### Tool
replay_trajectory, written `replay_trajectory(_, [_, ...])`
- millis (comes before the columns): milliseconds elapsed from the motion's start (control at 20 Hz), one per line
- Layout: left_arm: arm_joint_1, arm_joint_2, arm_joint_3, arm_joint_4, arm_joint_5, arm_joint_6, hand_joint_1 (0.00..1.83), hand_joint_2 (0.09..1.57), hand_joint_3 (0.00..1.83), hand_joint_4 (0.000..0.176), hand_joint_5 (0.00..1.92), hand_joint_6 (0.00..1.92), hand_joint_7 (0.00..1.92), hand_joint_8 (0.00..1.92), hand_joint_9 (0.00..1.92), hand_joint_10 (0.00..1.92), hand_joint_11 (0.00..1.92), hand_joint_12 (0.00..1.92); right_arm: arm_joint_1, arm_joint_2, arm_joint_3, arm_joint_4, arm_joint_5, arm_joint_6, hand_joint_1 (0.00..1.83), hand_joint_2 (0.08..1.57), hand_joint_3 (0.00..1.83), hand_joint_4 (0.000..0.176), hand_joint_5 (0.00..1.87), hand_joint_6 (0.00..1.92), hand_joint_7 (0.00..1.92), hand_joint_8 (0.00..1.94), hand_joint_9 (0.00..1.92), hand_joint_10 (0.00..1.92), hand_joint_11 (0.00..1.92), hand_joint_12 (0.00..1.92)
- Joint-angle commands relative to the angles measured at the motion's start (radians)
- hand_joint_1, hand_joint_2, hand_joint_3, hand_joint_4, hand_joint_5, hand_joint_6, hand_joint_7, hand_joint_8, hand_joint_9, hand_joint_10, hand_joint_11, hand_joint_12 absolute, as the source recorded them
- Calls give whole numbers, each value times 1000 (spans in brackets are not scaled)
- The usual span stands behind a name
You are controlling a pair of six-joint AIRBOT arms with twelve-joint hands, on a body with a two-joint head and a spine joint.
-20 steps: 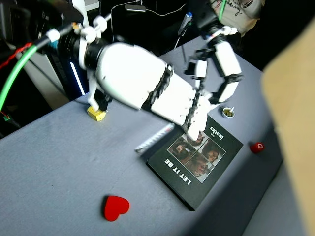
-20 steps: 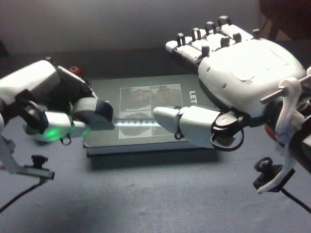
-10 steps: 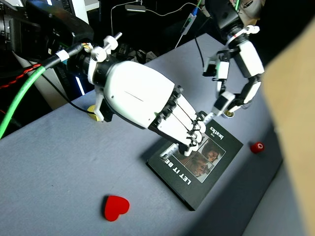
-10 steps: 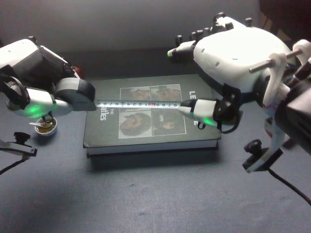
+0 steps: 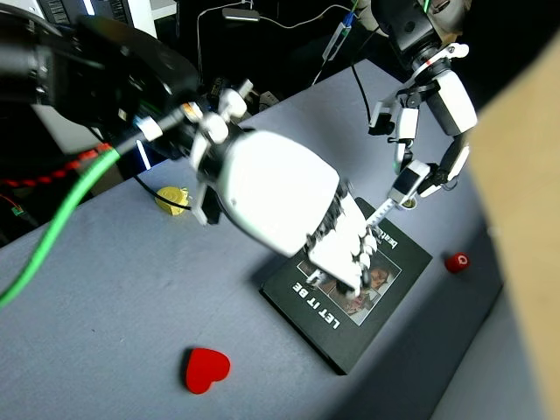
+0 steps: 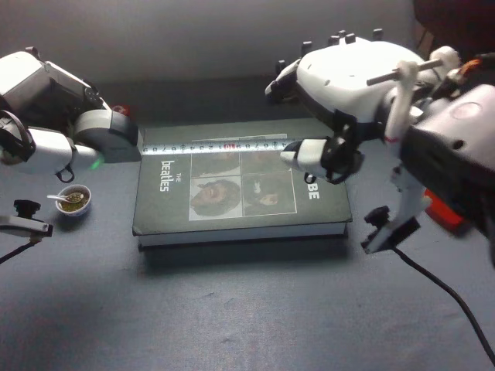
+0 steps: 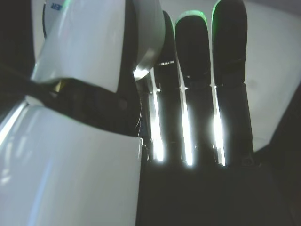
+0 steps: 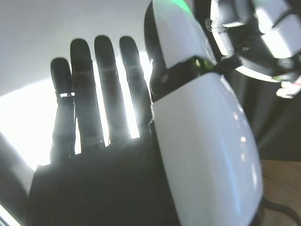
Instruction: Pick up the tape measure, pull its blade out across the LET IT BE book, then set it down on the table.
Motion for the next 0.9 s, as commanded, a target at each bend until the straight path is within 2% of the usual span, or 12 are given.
replay_trajectory(0, [-11,-1,5,26,-101,-13,1383,1081,0,0,1062,735,1058,758,946,1242,895,994,17,-13,22,-54,21,1,1038,1134,6,0,602,20,658,21,605,42,120,1153])
replay_trajectory(50, [-10,0,3,25,-102,-12,1382,1086,0,0,1010,819,1074,726,943,1255,874,991,18,-39,58,-53,17,-2,1043,1152,13,0,585,11,667,23,607,41,118,1155])
replay_trajectory(250, [-10,-1,5,21,-104,-7,1380,1088,0,0,1036,806,1046,748,934,1261,863,994,15,-90,140,-53,3,-7,1048,1155,8,0,618,21,693,27,665,61,122,1160])
replay_trajectory(450, [-10,-1,5,14,-113,-7,1380,1088,0,0,1082,698,1001,858,934,1257,880,1002,11,-96,136,-53,6,-12,1072,1155,2,0,684,19,749,20,715,66,203,1179])
replay_trajectory(850, [-15,-1,8,13,-128,-13,1382,1088,0,0,1069,697,1013,863,936,1252,886,1003,4,-112,126,-100,15,15,1078,1156,1,0,671,8,754,15,710,56,203,1178])
